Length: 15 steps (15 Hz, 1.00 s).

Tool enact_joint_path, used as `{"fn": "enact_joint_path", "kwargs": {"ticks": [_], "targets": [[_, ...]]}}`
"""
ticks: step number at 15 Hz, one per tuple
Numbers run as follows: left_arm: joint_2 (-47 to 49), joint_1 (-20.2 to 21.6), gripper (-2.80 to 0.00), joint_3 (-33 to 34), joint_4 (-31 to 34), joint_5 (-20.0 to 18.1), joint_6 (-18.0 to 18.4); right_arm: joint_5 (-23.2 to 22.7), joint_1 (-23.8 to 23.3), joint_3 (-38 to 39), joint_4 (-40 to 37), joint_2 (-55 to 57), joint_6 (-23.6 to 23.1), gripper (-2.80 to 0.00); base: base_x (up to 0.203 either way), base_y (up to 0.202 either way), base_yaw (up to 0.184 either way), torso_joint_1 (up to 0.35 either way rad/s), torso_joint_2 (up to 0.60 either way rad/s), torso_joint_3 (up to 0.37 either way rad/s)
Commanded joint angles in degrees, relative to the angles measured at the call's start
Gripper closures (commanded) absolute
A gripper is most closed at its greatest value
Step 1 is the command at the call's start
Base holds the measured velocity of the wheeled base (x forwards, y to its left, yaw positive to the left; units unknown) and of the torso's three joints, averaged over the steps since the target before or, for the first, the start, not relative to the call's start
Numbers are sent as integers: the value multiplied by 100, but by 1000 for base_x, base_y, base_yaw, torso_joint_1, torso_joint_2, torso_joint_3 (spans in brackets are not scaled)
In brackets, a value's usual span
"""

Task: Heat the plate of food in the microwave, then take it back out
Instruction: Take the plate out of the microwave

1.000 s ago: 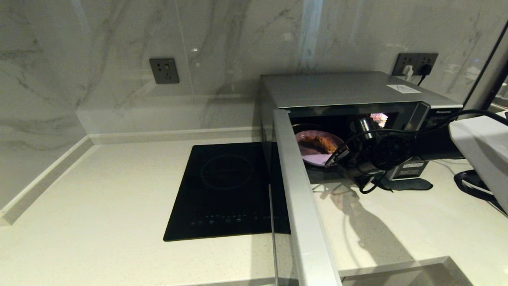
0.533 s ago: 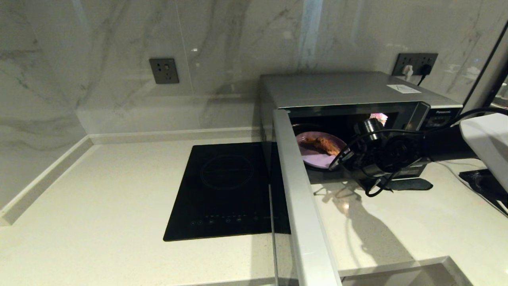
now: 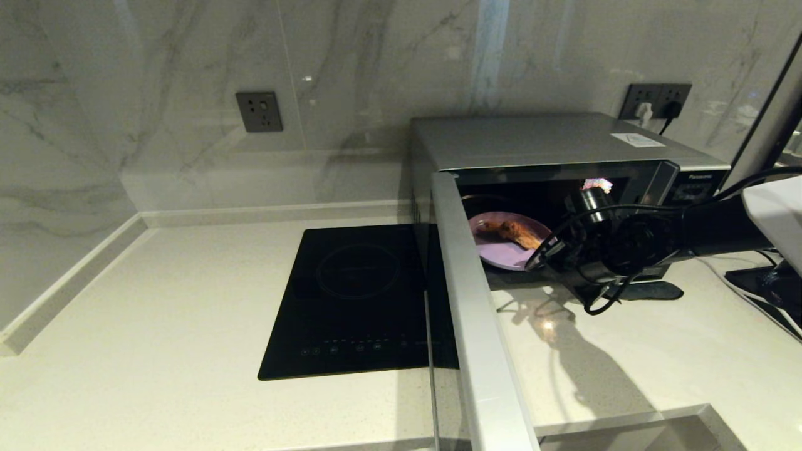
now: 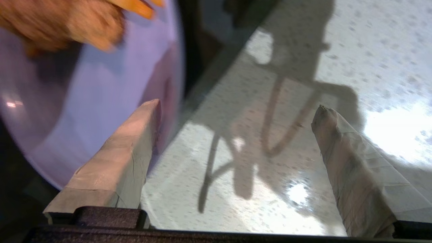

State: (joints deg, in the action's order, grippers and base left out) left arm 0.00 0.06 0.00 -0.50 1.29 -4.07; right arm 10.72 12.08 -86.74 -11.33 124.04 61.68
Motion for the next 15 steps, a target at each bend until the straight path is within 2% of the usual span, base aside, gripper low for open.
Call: {"fn": "enact_joint_path", "kwargs": {"ticks": [1, 6, 9, 11, 13, 15], "targets": [[9, 3, 0, 0, -3, 3, -6, 1, 5, -115, 7, -20, 28, -280, 0, 0, 0, 0, 0, 0], [9, 3, 0, 0, -3, 3, -6, -7, 69, -673, -242, 26, 20, -280, 0, 0, 0, 0, 0, 0], [9, 3, 0, 0, -3, 3, -6, 5, 154, -1769, -1462, 171, 211, -280, 0, 0, 0, 0, 0, 0], [9, 3, 0, 0, -3, 3, -6, 12, 171, -2635, -2585, 303, 445, -280, 0, 0, 0, 0, 0, 0], [9, 3, 0, 0, -3, 3, -6, 50, 174, -2766, -3073, 421, 659, -280, 0, 0, 0, 0, 0, 0], [9, 3, 0, 0, -3, 3, -6, 53, 172, -2761, -3165, 481, 830, -280, 0, 0, 0, 0, 0, 0]]}}
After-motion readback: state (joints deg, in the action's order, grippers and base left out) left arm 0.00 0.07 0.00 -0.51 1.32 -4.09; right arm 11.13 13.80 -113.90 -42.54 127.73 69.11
